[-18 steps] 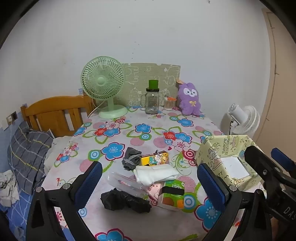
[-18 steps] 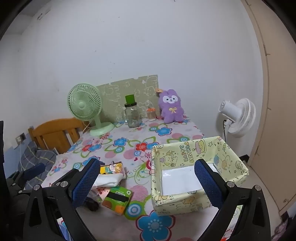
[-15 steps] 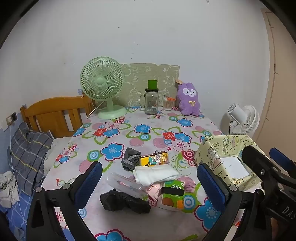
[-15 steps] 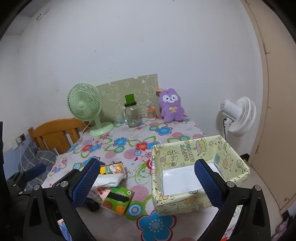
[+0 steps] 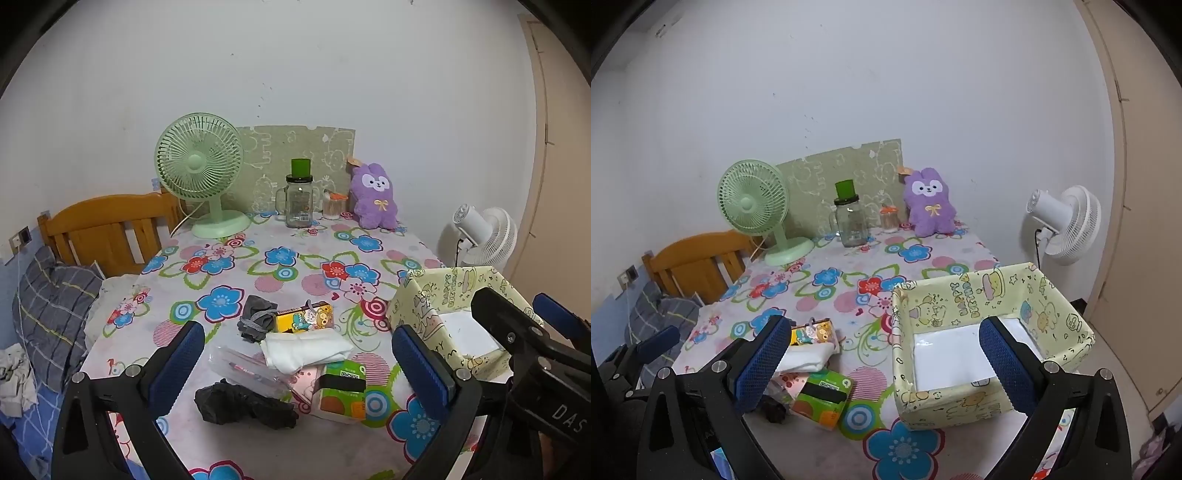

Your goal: Organize soft objects

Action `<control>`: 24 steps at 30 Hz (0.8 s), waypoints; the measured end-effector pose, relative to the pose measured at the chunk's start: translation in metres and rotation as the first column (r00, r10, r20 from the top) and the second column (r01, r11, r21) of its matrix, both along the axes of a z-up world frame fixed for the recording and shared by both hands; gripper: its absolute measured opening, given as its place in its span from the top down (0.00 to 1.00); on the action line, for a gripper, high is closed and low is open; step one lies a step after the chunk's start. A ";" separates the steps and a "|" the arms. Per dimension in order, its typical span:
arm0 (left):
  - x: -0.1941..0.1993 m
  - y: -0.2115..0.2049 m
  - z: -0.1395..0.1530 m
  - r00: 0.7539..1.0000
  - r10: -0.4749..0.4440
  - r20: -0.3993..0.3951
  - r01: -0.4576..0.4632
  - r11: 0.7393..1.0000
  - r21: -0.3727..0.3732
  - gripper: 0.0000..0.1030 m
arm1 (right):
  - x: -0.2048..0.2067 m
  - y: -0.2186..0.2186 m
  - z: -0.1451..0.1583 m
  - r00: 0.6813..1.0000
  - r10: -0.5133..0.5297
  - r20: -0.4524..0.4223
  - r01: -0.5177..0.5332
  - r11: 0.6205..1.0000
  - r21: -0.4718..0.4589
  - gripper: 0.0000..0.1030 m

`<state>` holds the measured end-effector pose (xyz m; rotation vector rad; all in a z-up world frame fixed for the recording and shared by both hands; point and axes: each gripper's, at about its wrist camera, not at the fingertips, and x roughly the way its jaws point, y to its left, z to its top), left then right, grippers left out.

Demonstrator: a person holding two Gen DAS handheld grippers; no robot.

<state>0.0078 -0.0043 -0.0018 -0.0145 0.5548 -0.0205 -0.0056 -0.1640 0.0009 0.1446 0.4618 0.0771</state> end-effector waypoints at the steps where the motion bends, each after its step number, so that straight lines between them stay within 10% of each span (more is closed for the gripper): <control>1: 0.001 -0.002 0.000 1.000 -0.001 -0.001 0.001 1.000 0.000 0.02 | 0.000 0.000 0.000 1.000 0.000 0.000 0.000 1.000 0.000 0.00; 24: 0.003 0.000 -0.002 1.000 -0.004 -0.005 0.004 1.000 -0.011 0.03 | 0.005 -0.001 0.001 1.000 -0.007 -0.007 0.007 1.000 -0.001 0.00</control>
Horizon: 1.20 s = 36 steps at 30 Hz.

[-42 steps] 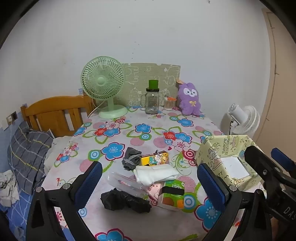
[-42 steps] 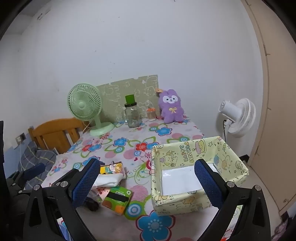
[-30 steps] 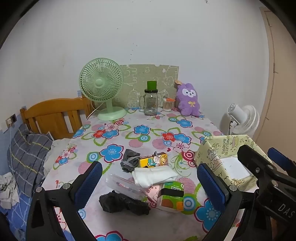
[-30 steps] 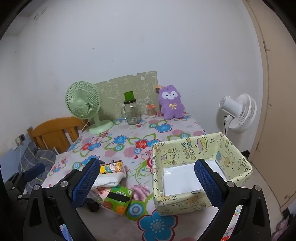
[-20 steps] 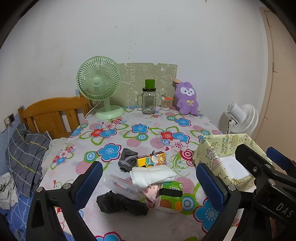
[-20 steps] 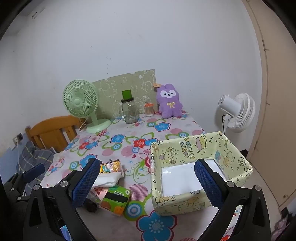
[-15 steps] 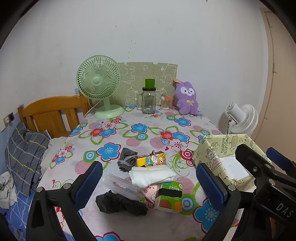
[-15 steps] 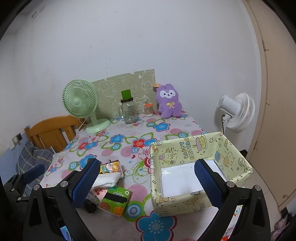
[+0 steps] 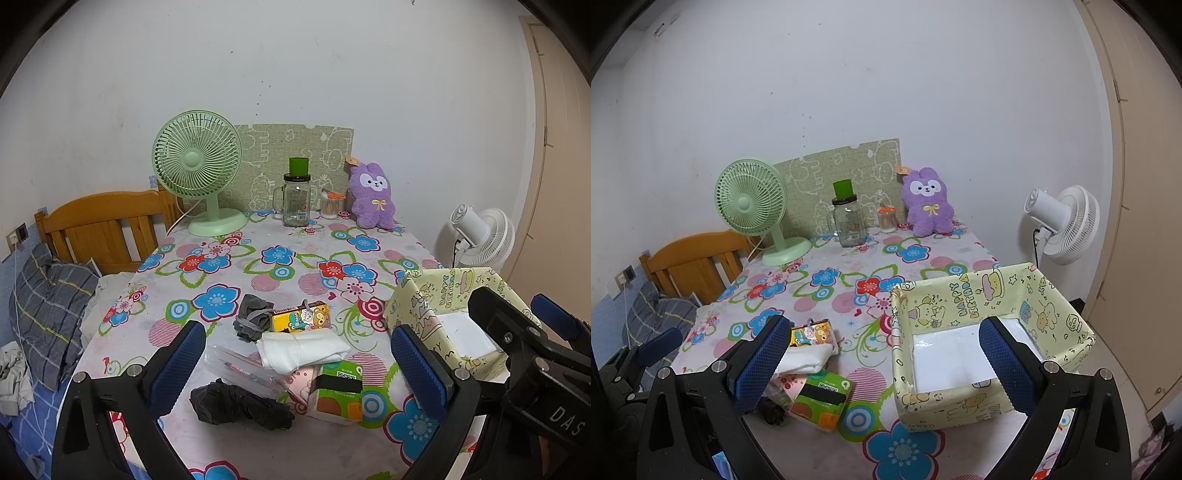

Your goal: Organize soft objects

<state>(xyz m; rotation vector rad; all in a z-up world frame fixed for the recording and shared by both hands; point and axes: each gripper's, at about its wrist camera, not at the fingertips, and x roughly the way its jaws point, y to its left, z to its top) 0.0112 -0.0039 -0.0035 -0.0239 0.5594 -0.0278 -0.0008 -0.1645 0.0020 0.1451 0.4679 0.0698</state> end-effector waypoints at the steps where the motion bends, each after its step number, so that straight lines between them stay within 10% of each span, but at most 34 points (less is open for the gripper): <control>1: 0.000 0.000 0.000 1.000 0.000 0.000 0.000 1.000 0.000 0.03 | -0.001 0.000 0.000 1.000 0.000 0.000 0.000 1.000 0.000 0.00; 36: -0.002 -0.003 0.003 1.000 -0.001 0.009 0.001 1.000 0.006 0.04 | -0.003 0.003 0.002 1.000 -0.002 0.002 0.002 1.000 -0.002 0.01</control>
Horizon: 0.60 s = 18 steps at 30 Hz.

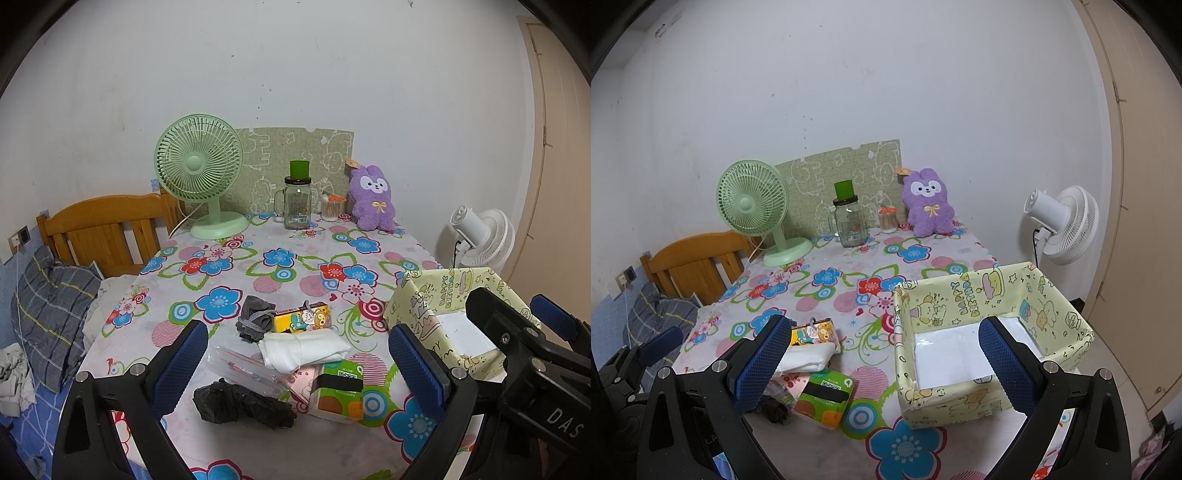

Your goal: Organize soft objects

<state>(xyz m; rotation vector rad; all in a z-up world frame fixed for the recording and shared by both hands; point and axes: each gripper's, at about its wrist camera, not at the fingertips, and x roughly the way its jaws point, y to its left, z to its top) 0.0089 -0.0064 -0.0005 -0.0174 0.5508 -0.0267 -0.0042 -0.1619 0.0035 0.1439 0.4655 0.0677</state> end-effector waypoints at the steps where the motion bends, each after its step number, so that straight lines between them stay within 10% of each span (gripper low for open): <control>1: -0.001 0.000 0.000 1.000 0.001 0.001 -0.001 1.000 0.002 0.04 | 0.000 0.000 0.000 1.000 0.000 0.000 0.000 1.000 0.000 0.01; 18: -0.004 0.001 -0.008 1.000 0.009 0.000 -0.009 1.000 0.002 0.04 | -0.001 0.008 0.000 1.000 0.007 -0.007 -0.007 1.000 -0.009 0.03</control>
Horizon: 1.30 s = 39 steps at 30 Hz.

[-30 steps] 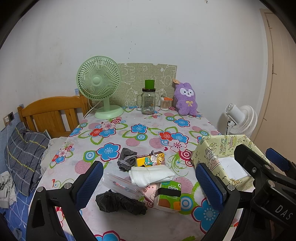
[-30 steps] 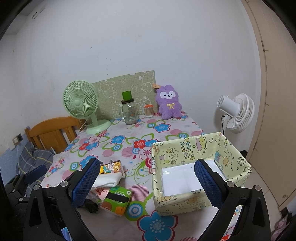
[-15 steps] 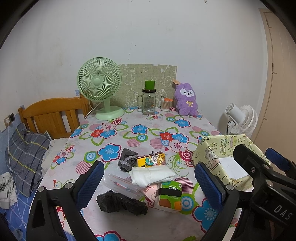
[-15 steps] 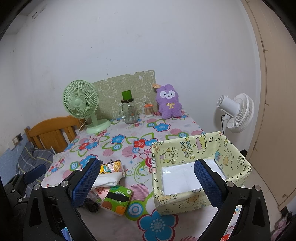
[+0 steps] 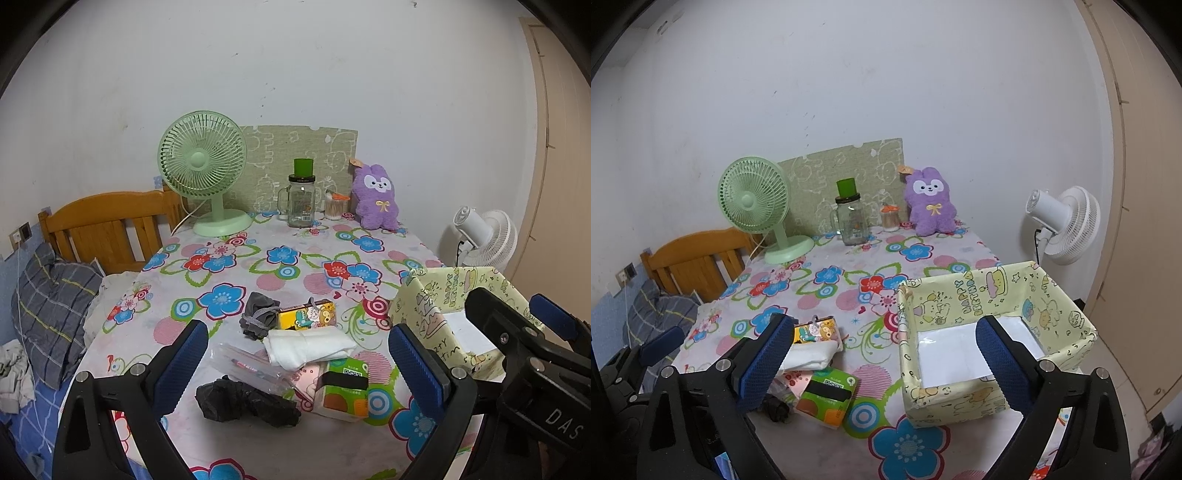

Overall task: Organize soft objects
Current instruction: 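Grasp the black umbrella with the left tool while the right tool grasps the green tissue pack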

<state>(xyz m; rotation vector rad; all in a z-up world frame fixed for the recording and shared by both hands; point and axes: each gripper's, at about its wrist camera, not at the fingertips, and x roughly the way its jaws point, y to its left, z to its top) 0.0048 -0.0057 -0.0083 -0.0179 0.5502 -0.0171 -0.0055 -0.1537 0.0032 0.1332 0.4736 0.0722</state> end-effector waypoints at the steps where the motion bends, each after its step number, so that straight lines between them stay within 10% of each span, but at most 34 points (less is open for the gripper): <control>1: 0.000 0.001 -0.002 1.000 0.001 -0.002 -0.001 1.000 0.002 0.04 | 0.001 0.002 -0.001 1.000 0.007 -0.005 -0.007 1.000 0.001 0.03; 39: 0.038 0.053 -0.085 0.976 0.025 -0.219 -0.032 0.999 -0.030 0.05 | 0.051 0.080 -0.075 0.974 0.130 -0.184 -0.136 0.991 -0.021 0.03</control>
